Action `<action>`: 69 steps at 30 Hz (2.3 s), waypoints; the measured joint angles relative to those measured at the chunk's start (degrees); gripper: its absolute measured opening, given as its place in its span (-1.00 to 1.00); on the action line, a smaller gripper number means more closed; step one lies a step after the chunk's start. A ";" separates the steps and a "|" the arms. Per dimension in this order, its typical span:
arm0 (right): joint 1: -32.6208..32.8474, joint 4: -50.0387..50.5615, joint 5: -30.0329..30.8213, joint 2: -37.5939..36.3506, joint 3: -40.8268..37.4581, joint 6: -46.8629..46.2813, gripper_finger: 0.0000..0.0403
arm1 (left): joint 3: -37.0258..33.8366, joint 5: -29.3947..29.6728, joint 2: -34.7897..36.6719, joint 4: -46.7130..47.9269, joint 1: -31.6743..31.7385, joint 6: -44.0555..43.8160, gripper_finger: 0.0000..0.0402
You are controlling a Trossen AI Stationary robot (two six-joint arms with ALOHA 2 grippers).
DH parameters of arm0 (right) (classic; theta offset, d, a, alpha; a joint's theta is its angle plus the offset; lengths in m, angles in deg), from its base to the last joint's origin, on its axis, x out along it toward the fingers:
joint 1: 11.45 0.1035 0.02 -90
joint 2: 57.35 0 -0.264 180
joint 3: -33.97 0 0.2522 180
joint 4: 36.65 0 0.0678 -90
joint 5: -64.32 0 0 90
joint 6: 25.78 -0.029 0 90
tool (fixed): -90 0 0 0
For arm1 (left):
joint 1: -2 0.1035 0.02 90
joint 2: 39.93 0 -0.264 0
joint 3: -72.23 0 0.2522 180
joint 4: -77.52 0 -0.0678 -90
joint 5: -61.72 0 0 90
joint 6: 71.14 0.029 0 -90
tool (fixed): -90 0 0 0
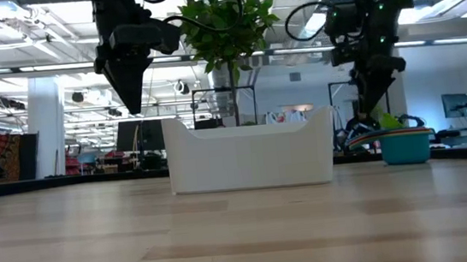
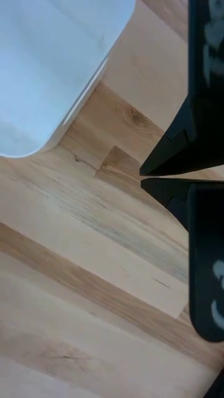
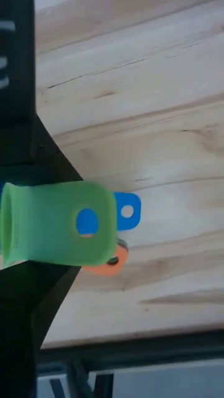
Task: Nest measuring cups in basket
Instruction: Remove the green measuring cup from the blue measuring cup
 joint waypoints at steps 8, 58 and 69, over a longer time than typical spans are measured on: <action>2.42 5.63 -0.33 -5.66 3.14 -5.61 -0.22 | 0.00 0.00 0.00 -0.14 0.00 0.64 -0.97; 38.46 -3.03 -2.24 4.78 -5.33 -53.78 -0.12 | -0.02 -3.57 0.00 -2.56 0.73 3.03 -0.97; 38.24 -5.26 -2.02 5.35 -5.35 -59.00 0.27 | -1.03 -9.01 0.00 -0.10 -5.89 1.01 -0.76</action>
